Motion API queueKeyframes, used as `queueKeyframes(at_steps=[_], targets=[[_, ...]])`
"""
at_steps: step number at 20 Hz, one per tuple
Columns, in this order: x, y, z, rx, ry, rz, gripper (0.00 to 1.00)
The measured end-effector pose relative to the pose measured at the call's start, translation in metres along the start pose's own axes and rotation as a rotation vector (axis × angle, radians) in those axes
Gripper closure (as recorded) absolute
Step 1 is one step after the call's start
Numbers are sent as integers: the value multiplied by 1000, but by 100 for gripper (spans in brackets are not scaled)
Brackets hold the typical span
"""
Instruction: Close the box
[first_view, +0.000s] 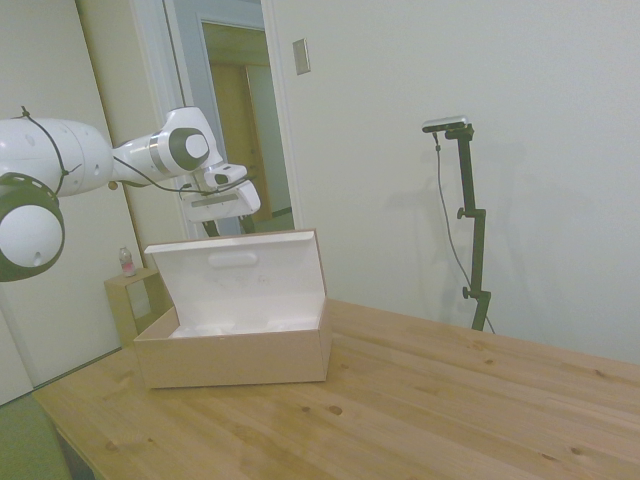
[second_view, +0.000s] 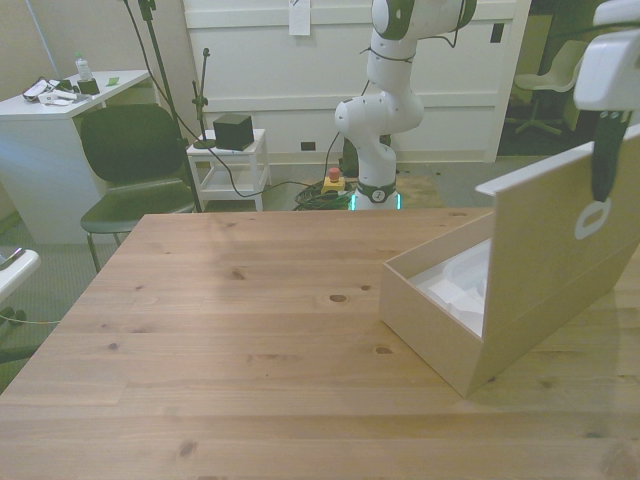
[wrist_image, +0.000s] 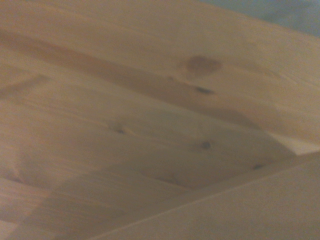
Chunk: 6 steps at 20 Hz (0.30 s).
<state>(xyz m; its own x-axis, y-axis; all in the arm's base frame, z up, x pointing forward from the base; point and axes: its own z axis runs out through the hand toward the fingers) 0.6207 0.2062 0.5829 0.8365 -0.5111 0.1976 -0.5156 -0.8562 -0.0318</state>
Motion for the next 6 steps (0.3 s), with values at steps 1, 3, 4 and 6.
queueKeyframes(at_steps=[1,3,4,6], targets=[[-6,5,-2,3,7,1,0],[-32,6,-28,49,58,-8,0],[-50,8,-45,71,78,-11,0],[-86,18,-73,92,99,-9,0]])
